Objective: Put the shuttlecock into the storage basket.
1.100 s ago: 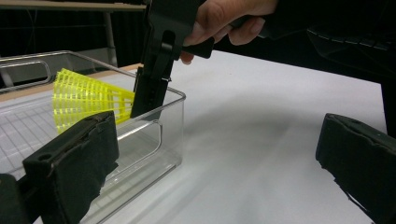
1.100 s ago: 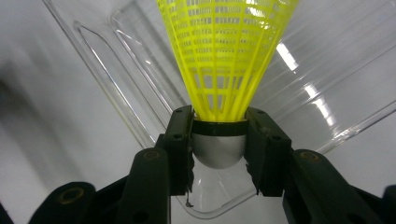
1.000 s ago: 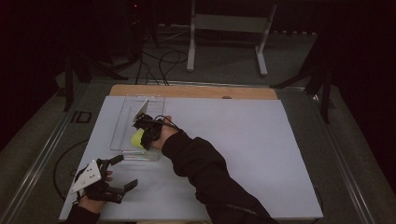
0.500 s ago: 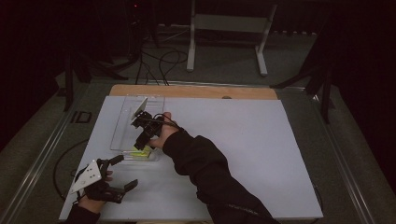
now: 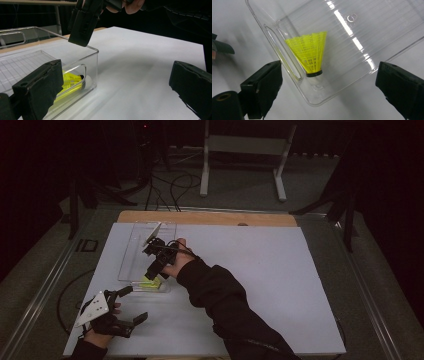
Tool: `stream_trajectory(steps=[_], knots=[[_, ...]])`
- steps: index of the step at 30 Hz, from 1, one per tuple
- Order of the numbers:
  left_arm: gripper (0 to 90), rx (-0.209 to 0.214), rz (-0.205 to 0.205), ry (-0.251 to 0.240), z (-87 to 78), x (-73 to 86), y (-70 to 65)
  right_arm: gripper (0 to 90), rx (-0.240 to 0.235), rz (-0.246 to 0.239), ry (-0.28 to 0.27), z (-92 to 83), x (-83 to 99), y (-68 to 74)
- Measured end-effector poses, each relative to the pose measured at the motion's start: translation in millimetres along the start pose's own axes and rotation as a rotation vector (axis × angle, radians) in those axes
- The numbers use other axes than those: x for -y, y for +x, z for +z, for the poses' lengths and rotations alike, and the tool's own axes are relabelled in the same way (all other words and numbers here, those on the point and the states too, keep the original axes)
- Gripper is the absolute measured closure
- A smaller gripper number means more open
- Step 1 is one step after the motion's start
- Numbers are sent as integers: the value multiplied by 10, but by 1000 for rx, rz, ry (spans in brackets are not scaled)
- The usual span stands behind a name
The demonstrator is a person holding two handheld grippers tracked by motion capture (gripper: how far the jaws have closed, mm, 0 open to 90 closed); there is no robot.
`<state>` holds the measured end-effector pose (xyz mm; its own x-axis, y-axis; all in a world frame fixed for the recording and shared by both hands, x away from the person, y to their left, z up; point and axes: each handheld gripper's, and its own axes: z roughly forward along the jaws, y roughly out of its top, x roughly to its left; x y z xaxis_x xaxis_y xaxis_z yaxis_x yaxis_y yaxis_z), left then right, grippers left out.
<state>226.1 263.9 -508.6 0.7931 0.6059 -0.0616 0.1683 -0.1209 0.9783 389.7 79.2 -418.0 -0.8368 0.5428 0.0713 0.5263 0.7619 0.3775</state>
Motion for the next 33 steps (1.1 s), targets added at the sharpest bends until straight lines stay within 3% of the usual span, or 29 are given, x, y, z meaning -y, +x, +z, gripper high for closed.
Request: stream_trajectory(steps=[19,33], knots=[[0,2,2,6,13,2,1,73,4,-44,-6,-43,133,-60],[0,3,0,8,17,4,-1,74,15,-26,-48,-127,391,-200]])
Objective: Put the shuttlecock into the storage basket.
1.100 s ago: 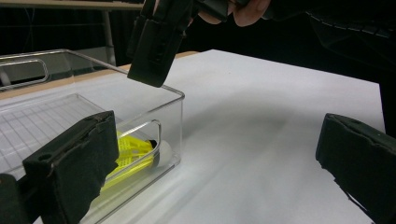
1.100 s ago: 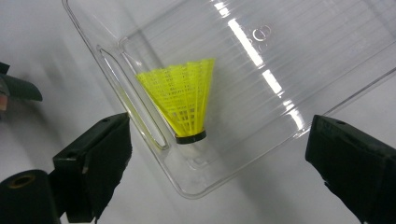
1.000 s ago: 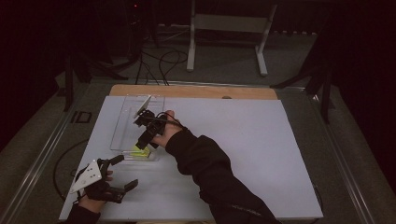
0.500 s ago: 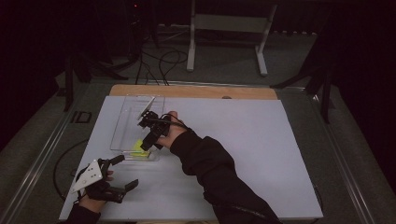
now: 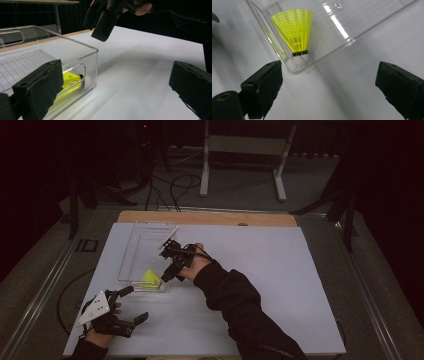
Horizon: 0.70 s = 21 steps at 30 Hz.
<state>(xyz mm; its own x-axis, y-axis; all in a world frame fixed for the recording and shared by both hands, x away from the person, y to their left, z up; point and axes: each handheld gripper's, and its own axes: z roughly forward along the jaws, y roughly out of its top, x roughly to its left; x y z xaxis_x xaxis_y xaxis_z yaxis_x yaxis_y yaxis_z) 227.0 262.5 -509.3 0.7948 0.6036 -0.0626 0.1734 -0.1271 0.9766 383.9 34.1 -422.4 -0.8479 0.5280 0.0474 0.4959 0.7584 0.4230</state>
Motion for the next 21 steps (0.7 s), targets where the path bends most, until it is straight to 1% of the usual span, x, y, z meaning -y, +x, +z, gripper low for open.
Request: stream_trajectory(steps=[3,10,13,15,17,21], knots=[[0,0,0,0,1,-1,0,74,2,0,-7,-17,69,-25],[0,0,1,2,7,1,0,74,4,-6,-41,-36,238,-86],[0,-1,-2,2,8,2,0,75,-1,0,-51,-32,314,-111],[0,0,1,4,9,1,0,75,-15,2,-62,-27,365,-130],[0,0,2,5,7,0,-1,75,-14,-7,-70,-18,421,-153],[0,0,-1,3,5,1,1,78,-10,3,-79,-1,549,-192]])
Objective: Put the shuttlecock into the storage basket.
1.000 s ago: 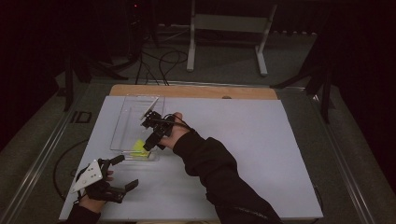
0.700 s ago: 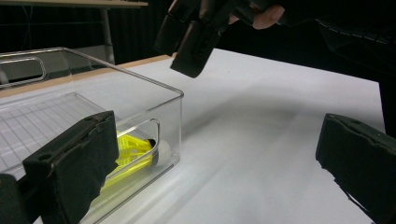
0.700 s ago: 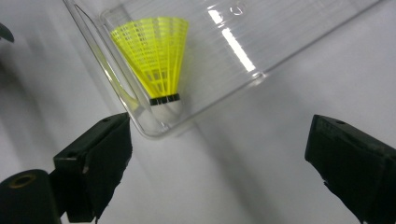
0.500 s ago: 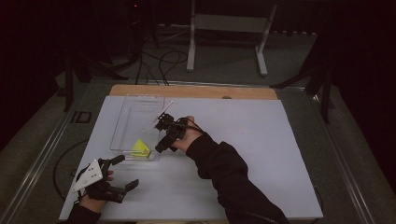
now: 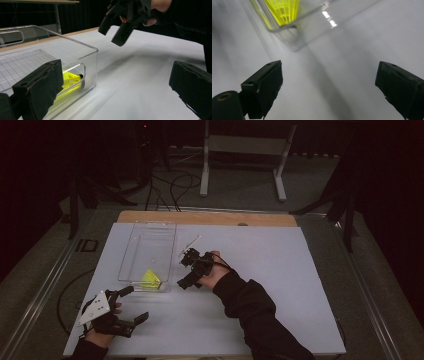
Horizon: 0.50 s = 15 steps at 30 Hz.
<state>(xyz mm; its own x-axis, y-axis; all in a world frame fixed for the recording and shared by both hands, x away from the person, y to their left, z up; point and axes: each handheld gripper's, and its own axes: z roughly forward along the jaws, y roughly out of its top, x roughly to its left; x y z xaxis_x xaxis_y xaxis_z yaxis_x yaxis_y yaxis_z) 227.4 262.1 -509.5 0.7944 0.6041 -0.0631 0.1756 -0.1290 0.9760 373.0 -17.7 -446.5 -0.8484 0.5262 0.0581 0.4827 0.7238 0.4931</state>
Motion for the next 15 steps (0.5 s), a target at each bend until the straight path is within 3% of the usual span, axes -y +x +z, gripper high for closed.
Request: stream_trajectory(steps=[15], knots=[[0,-2,2,2,12,0,-2,82,-7,14,-101,-84,465,-207]])
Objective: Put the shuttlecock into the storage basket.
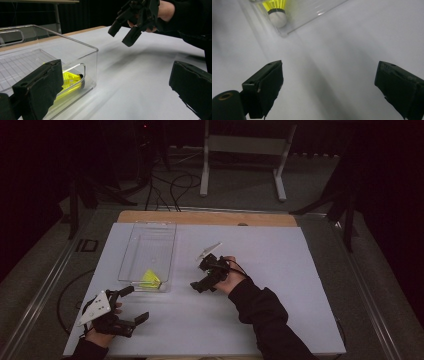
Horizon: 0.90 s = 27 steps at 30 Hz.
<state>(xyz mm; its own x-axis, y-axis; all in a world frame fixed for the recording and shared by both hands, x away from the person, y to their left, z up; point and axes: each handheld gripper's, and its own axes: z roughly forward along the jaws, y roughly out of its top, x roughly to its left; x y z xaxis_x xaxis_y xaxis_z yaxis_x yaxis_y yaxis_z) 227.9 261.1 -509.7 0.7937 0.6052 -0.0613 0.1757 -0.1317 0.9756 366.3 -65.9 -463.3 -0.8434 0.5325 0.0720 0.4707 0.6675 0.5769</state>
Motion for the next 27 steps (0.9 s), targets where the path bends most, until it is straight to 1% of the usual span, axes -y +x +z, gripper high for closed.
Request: stream_trajectory(steps=[1,2,3,4,5,6,7,8,9,10,11,12,13,14,15,16,17,18,19,20,21,22,23,24,25,26,27], knots=[[0,0,0,0,0,-1,1,82,-2,13,-11,-26,87,-39],[0,0,0,0,0,-1,1,82,-2,13,-11,-26,87,-39],[0,1,0,0,1,-1,-1,82,2,12,-16,-45,149,-62],[0,1,0,0,1,-1,-1,82,2,12,-16,-45,149,-62],[0,1,0,0,1,-1,-1,82,3,17,-31,-72,222,-87],[0,1,0,0,1,-1,-1,82,3,17,-31,-72,222,-87],[0,0,0,-1,0,-2,0,81,12,20,-48,-95,280,-101],[0,0,0,-1,0,-2,0,81,12,20,-48,-95,280,-101],[0,1,-1,-1,1,-1,1,82,3,21,-59,-121,342,-120],[0,1,-1,-1,1,-1,1,82,3,21,-59,-121,342,-120],[0,1,0,-1,0,-2,0,81,9,20,-74,-149,413,-135],[0,1,0,-1,0,-2,0,81,9,20,-74,-149,413,-135],[0,0,0,-1,-1,-2,0,81,7,23,-83,-178,489,-161],[0,0,0,-1,-1,-2,0,81,7,23,-83,-178,489,-161],[0,1,-2,-1,2,-1,1,81,8,29,-96,-203,565,-187],[0,1,-2,-1,2,-1,1,81,8,29,-96,-203,565,-187],[0,1,-1,-1,5,-1,-1,81,11,29,-106,-227,636,-213],[0,1,-1,-1,5,-1,-1,81,11,29,-106,-227,636,-213],[0,1,-2,0,7,-2,-2,81,19,32,-116,-257,695,-231],[0,1,-2,0,7,-2,-2,81,19,32,-116,-257,695,-231],[0,0,-1,0,7,-3,-3,81,28,30,-130,-290,751,-245],[0,0,-1,0,7,-3,-3,81,28,30,-130,-290,751,-245],[0,0,-1,-1,5,-3,-1,81,30,31,-141,-332,822,-259],[0,0,-1,0,4,-2,-1,81,30,31,-141,-332,822,-259],[0,-1,-2,0,5,-1,1,81,37,40,-147,-363,883,-279],[0,-1,-2,0,5,-1,1,81,37,40,-147,-363,883,-279],[0,0,-3,0,7,-1,-1,81,39,47,-163,-401,959,-302]])
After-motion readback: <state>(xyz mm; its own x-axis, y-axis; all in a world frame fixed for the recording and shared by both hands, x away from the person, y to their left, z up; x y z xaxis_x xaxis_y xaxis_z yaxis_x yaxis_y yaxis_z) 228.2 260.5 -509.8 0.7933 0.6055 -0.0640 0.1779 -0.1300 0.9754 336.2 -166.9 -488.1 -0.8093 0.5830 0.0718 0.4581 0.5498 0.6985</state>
